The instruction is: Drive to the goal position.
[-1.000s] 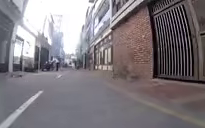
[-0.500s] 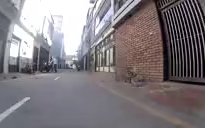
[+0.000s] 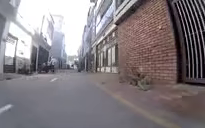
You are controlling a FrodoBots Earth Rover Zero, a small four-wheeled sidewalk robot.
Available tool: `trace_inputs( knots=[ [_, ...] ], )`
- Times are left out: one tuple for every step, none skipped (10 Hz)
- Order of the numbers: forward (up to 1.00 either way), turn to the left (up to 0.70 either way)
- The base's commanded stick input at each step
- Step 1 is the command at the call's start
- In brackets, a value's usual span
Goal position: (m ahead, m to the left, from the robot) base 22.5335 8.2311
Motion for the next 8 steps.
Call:
trace_inputs(
  knots=[
    [1.0, 0.0],
    [1.0, 0.0],
    [1.0, 0.0],
    [1.0, 0.0],
    [1.0, 0.0],
    [1.0, 0.0],
    [1.0, 0.0],
    [1.0, 0.0]
  ],
)
